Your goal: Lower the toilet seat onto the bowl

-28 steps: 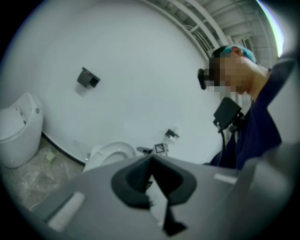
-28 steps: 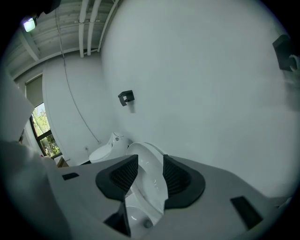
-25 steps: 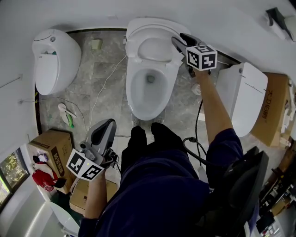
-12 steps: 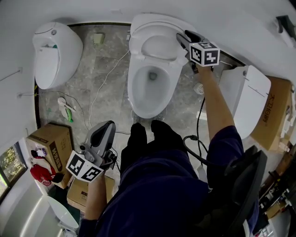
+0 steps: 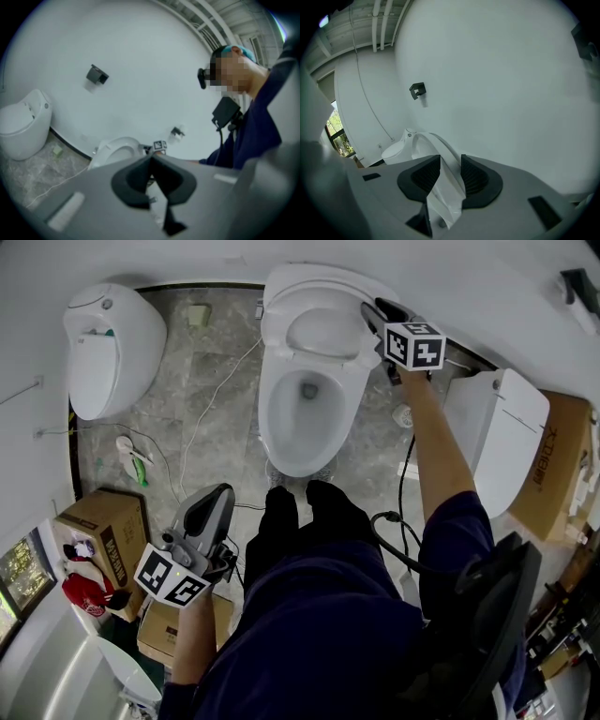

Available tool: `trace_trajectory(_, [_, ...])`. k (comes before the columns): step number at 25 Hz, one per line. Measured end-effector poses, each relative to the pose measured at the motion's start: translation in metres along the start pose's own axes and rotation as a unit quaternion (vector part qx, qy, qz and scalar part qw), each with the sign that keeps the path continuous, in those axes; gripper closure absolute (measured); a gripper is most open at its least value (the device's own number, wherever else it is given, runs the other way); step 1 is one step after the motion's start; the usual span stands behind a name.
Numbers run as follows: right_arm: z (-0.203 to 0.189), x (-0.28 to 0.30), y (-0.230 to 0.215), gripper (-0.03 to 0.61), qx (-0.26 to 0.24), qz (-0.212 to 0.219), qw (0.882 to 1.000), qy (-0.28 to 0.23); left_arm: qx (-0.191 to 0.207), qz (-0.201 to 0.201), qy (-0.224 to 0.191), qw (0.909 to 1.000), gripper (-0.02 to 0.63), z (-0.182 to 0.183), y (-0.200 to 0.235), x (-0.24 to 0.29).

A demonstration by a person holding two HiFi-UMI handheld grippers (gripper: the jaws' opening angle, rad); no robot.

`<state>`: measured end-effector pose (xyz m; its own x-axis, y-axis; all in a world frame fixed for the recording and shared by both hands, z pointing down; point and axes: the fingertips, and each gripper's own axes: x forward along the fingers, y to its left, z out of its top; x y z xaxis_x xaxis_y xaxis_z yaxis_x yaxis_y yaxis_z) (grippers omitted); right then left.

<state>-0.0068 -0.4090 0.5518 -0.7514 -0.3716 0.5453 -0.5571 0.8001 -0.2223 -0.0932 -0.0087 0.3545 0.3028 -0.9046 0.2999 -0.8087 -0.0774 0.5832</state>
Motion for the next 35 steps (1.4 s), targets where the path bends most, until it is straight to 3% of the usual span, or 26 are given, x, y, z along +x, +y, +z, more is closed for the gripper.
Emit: trace_trajectory(35, [-0.046, -0.066, 0.075, 0.445, -0.027, -0.008, 0.999, 0.029, 0.007, -0.068, 0.005, 0.9977, 0.609, -0.007, -0.008, -0.040])
